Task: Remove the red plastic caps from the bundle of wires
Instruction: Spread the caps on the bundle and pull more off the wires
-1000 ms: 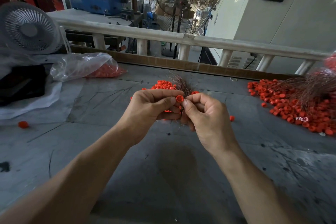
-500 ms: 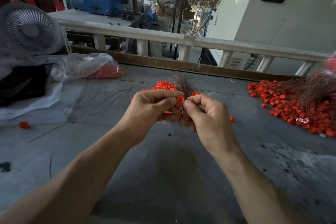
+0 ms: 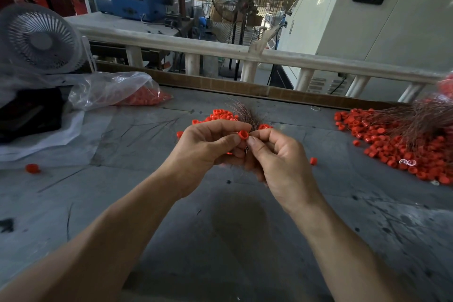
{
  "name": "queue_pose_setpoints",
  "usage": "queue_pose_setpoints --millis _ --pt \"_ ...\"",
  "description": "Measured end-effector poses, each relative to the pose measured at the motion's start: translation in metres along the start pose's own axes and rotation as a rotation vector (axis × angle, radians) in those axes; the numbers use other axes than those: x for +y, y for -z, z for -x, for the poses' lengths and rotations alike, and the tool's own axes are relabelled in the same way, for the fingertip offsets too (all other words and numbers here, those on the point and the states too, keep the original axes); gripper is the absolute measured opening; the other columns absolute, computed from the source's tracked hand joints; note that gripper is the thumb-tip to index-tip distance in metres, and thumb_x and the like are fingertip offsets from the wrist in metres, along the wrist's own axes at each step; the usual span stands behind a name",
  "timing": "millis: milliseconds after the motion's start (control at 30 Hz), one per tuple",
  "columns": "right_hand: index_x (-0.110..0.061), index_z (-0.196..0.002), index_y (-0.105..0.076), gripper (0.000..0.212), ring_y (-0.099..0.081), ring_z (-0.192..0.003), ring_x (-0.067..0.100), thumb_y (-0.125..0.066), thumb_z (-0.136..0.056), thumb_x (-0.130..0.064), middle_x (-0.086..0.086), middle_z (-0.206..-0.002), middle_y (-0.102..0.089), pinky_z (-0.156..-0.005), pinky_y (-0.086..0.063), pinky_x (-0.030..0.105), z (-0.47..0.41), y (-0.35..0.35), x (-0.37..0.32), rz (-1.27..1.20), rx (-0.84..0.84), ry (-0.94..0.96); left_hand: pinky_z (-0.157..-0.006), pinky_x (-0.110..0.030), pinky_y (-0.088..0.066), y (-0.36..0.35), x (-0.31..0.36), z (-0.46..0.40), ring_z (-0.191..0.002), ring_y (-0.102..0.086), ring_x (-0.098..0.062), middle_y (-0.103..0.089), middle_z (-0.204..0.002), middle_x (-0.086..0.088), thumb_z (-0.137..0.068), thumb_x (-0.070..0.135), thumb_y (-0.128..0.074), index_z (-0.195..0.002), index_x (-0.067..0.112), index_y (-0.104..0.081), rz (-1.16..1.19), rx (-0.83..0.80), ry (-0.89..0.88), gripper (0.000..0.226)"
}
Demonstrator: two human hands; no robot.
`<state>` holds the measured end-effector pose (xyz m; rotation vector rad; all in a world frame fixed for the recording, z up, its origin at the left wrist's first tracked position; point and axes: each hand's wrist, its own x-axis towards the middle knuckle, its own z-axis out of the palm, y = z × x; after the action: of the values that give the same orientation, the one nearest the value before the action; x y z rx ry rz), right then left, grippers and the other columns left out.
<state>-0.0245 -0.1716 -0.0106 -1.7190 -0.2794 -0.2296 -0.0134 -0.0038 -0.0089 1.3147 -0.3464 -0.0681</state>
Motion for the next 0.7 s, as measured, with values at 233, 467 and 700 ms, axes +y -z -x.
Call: queue_pose_setpoints --millis 233,467,700 --pt "-0.022 -0.091 -0.073 0.013 -0.058 -0.048 0.000 -0.064 -0.100 -0.019 -0.004 -0.065 -0.072 -0.042 -0.042 0.013 -0.0001 0.0009 -0.0004 0.002 0.028 0.021 -0.082 -0.047 -0.059 0.0006 -0.0021 -0.0012 -0.086 -0.067 -0.037 -0.068 -0.095 -0.028 -0.094 0.001 -0.058 -0.117 -0.003 -0.069 0.036 -0.001 -0.001 0.025" --pt "-0.021 -0.090 -0.072 0.013 -0.061 -0.050 0.000 -0.066 -0.099 -0.015 -0.008 -0.064 -0.072 -0.047 -0.043 0.010 0.0005 -0.0001 -0.0022 0.034 0.078 0.071 -0.080 -0.044 -0.059 0.0027 -0.0040 -0.0022 -0.083 -0.071 -0.027 -0.072 -0.090 -0.019 -0.096 0.002 -0.057 -0.117 0.001 -0.071 0.028 -0.003 -0.017 0.025" --pt "-0.021 -0.090 -0.072 0.013 -0.060 -0.051 0.001 -0.065 -0.099 -0.015 -0.008 -0.060 -0.068 -0.049 -0.044 0.012 0.0000 -0.0007 -0.0035 0.064 0.084 0.087 -0.087 -0.053 -0.058 0.0010 -0.0035 -0.0020 -0.090 -0.068 -0.036 -0.070 -0.095 -0.025 -0.095 0.002 -0.057 -0.117 0.000 -0.070 0.036 0.016 -0.005 0.025"
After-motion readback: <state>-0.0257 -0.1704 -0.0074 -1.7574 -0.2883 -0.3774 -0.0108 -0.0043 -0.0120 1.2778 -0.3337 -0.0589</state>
